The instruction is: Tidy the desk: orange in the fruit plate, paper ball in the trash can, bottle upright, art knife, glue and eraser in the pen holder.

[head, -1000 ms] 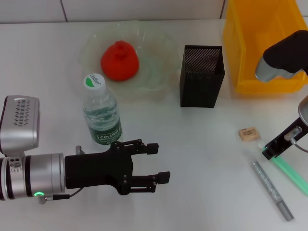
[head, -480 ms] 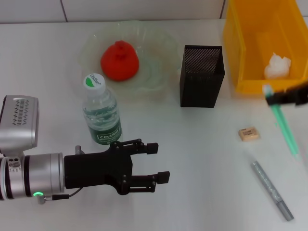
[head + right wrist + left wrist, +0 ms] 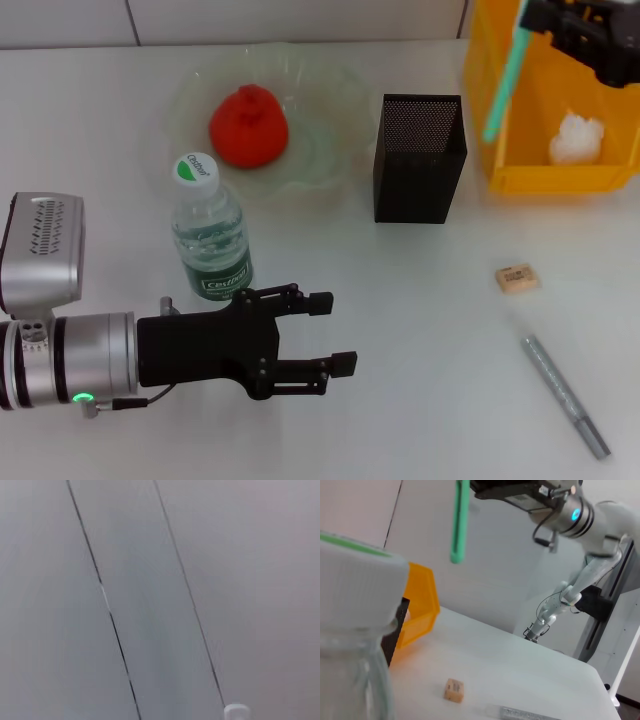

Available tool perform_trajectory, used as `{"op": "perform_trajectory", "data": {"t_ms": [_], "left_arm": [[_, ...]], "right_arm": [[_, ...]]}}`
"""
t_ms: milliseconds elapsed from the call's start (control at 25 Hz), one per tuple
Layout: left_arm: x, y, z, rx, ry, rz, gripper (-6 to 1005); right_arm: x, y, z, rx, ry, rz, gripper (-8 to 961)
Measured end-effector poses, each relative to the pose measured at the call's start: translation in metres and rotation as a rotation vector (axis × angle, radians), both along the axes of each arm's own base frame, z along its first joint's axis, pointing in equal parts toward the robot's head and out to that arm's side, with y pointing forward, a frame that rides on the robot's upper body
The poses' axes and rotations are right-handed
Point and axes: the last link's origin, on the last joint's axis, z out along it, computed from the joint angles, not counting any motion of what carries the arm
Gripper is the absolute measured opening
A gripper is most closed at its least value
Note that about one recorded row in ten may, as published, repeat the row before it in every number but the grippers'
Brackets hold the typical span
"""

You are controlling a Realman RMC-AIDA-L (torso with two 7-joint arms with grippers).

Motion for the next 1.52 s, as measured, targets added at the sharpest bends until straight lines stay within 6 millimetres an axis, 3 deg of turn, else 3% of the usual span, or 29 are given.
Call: {"op": "perform_trajectory", "data": {"t_ms": [240,440,680,760,1120,1200,1280,1520], "left_arm": [[0.001,0.001,0.001,0.005,-0.008,0.003,802],[0.002,0.001,0.001,0.005,-0.008,0.001,802],[0.003,0.003,0.002,0.011,-0.02,0.001,802],[0.004,0.003,0.002,0.013,-0.025,0.002,802],[0.003,0.003,0.003,0.018,-0.027,0.003,802],[0.003,0.003,0.003,0.018,-0.027,0.003,802],[0.003,0.003,0.004,0.018,-0.026,0.005,802],[0.002,0.002,0.003,0.016,-0.022,0.004,802]], "right_arm": [[0.005,0.013,-0.044,0.215,0.097,0.108,184],[0.001,0.03,-0.065,0.232,0.054,0.067,187],[0.0,0.034,-0.074,0.204,0.017,0.055,191],[0.002,0.033,-0.073,0.197,0.024,0.047,192],[0.006,0.015,-0.042,0.149,0.056,0.072,390],[0.002,0.01,-0.028,0.062,-0.008,0.078,434],[-0.006,0.006,-0.014,-0.048,-0.129,0.064,633],[-0.04,-0.007,0.016,-0.341,-0.585,-0.085,642]]}}
